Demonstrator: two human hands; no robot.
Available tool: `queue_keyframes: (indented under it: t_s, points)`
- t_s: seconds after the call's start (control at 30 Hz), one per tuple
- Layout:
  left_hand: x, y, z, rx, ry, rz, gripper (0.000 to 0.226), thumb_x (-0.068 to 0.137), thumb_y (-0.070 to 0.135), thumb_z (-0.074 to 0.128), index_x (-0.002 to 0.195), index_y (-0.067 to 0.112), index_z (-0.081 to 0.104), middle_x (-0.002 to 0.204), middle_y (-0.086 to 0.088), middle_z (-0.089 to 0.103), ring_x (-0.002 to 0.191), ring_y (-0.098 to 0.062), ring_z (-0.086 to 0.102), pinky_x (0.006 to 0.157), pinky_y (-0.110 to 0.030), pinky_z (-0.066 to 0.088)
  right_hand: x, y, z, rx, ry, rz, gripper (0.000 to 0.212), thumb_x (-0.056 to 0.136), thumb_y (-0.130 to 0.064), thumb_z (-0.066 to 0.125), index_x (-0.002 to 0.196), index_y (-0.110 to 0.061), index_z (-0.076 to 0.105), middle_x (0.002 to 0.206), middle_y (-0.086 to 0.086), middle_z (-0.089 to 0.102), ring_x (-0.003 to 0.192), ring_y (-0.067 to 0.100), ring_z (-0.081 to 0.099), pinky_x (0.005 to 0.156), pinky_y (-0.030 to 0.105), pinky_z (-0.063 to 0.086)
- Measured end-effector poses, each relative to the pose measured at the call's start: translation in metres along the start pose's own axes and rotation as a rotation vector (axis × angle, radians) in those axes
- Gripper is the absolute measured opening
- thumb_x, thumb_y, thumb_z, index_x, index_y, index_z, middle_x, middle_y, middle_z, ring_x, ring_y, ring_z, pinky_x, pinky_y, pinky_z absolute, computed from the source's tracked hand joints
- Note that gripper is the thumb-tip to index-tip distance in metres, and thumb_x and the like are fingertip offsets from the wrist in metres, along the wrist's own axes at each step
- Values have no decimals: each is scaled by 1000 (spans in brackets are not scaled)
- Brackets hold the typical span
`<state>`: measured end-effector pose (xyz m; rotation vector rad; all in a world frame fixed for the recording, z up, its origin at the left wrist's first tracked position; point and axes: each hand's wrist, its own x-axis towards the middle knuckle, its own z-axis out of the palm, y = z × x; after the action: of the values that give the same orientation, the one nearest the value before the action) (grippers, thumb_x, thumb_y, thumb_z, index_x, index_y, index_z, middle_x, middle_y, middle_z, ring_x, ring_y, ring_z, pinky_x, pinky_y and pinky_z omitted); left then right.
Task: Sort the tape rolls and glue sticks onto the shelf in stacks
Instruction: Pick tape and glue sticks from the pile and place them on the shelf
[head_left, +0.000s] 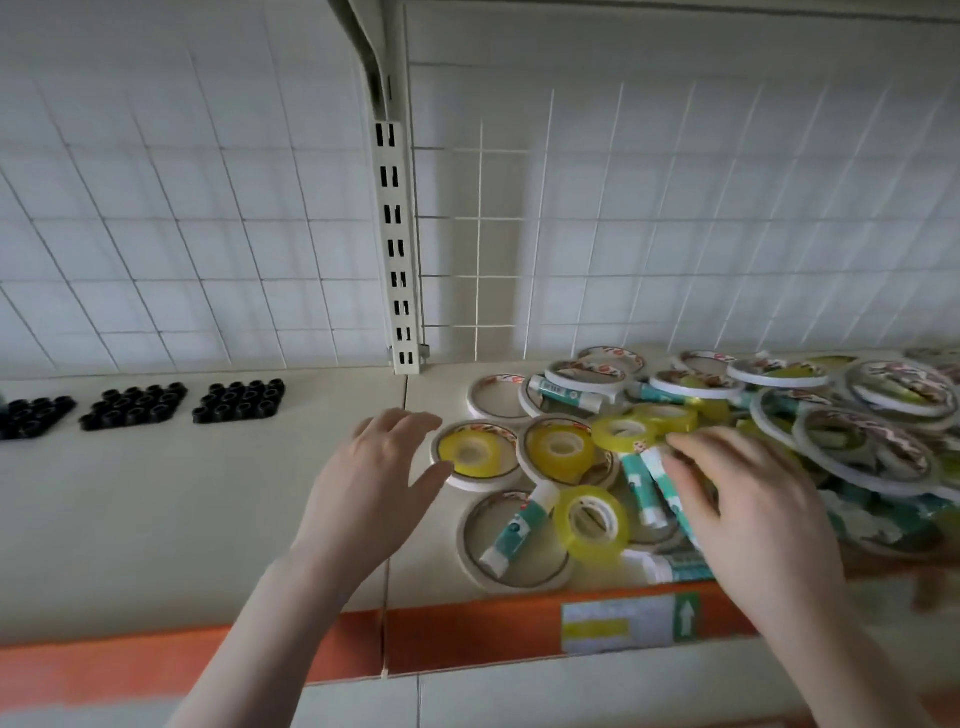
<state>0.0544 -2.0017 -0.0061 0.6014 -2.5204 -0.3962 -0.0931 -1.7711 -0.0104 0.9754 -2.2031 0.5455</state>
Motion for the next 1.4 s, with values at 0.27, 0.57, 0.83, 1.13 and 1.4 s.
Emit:
queue_keyframes:
  t_s: [0.27,0.57,0.83,1.13,1.4]
  points:
    - [12,16,8,46,-22,-20,40,89,41,55,127,28,52,125,10,52,116,-12,46,85,-25,39,34,8,19,-7,-240,-27,33,82,-34,62,105,-11,68,93,7,68,86,30,64,75,39,53]
    - [20,9,9,68,-41,-45,43,89,41,55,130,29,48,129,10,50,119,-11,44,86,-25,39,52,-4,31,-2,-474,-26,57,88,-60,41,135,-28,44,119,-8,60,112,15,51,98,29,37]
    - [17,7,13,61,-64,-33,42,89,41,54,129,28,50,128,9,51,117,-12,47,85,-25,38,59,-5,32,98,-529,26,53,86,-50,56,133,-26,46,126,-4,52,119,17,43,97,29,35]
    - [11,28,11,-38,-94,41,31,89,37,56,118,28,60,109,10,59,99,-12,54,80,-27,43,49,-4,20,200,-403,27,61,81,-37,67,136,-22,46,133,-5,46,126,14,38,100,24,30]
    - [6,54,17,-35,-238,181,26,91,37,53,115,32,59,95,19,51,82,1,47,64,-8,34,30,8,8,210,-317,46,58,77,-35,73,130,-20,55,124,-2,55,118,17,47,91,20,29]
